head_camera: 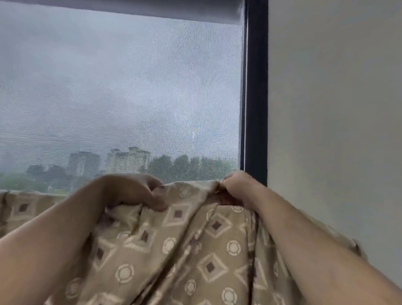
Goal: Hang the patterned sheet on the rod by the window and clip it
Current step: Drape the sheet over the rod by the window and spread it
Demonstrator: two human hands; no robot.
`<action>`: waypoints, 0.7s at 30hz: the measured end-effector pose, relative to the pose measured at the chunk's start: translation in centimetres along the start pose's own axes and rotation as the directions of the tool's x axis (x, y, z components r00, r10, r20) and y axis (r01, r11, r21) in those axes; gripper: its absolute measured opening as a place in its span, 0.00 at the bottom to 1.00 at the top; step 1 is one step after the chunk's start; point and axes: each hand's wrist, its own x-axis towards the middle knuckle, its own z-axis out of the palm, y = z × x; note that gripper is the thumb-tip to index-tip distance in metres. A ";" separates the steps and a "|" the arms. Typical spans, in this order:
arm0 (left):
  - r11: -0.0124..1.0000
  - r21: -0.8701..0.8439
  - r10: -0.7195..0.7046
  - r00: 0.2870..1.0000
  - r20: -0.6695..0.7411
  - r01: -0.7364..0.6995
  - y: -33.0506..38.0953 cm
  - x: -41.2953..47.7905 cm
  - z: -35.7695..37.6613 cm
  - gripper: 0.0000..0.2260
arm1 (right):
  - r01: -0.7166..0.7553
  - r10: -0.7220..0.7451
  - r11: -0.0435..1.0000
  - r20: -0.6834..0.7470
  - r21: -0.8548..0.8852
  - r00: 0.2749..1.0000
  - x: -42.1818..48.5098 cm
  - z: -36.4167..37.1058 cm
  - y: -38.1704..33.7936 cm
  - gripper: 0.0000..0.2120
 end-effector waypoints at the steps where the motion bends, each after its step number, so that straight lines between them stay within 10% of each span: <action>1: 1.000 0.007 0.010 0.997 -0.071 -0.010 -0.2 0.4 0.0 0.18 | -0.005 0.023 0.987 0.109 -0.163 0.994 -0.6 -0.2 -0.4 0.07; 5: 0.988 0.137 0.092 0.978 -0.189 -0.066 0.5 1.6 -0.4 0.05 | -0.033 0.125 0.977 0.445 -0.209 0.887 -3.2 -0.7 -1.8 0.24; 10: 0.766 0.637 0.363 0.754 -0.548 0.094 2.3 5.9 -3.9 0.10 | 0.051 0.032 0.991 0.602 -0.121 0.798 -5.5 -0.7 -3.0 0.17; 14: 0.525 0.809 -0.159 0.964 -0.212 0.264 0.8 9.2 -0.2 0.09 | 0.271 -0.087 0.921 0.533 -0.278 0.842 -6.3 -1.3 -3.0 0.19; 16: 0.590 0.774 -0.338 0.941 -0.022 0.230 1.1 8.8 0.4 0.11 | 0.252 -0.082 0.935 0.539 -0.250 0.839 -6.2 -1.9 -2.7 0.18; 21: 0.926 0.376 0.010 0.996 -0.090 0.025 3.5 1.6 -1.6 0.15 | 0.268 -0.151 0.940 0.448 -0.211 0.881 -5.9 -2.5 -2.4 0.15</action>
